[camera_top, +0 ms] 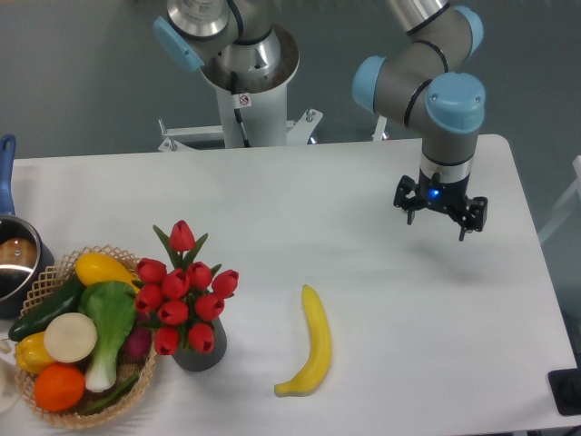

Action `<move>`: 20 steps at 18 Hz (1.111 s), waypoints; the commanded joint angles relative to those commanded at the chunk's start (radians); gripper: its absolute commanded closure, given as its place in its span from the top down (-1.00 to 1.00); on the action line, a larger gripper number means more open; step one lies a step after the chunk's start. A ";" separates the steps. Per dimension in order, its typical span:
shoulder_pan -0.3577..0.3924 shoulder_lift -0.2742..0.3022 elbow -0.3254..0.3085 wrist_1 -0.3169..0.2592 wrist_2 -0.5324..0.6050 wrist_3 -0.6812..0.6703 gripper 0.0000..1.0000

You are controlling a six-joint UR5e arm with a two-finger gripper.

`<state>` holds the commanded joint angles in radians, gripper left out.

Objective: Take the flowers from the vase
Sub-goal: 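Move the open gripper toward the red tulips in the grey vase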

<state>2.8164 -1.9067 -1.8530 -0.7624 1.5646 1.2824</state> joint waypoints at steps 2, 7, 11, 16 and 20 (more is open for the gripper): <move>-0.009 -0.005 -0.002 0.002 0.066 0.000 1.00; -0.043 -0.003 -0.020 0.006 0.052 0.002 1.00; -0.077 0.075 -0.103 0.045 -0.134 -0.031 1.00; -0.080 0.164 -0.152 0.043 -0.432 -0.052 1.00; -0.135 0.187 -0.143 0.048 -0.491 -0.109 1.00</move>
<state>2.6816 -1.7196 -1.9958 -0.7149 1.0740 1.1736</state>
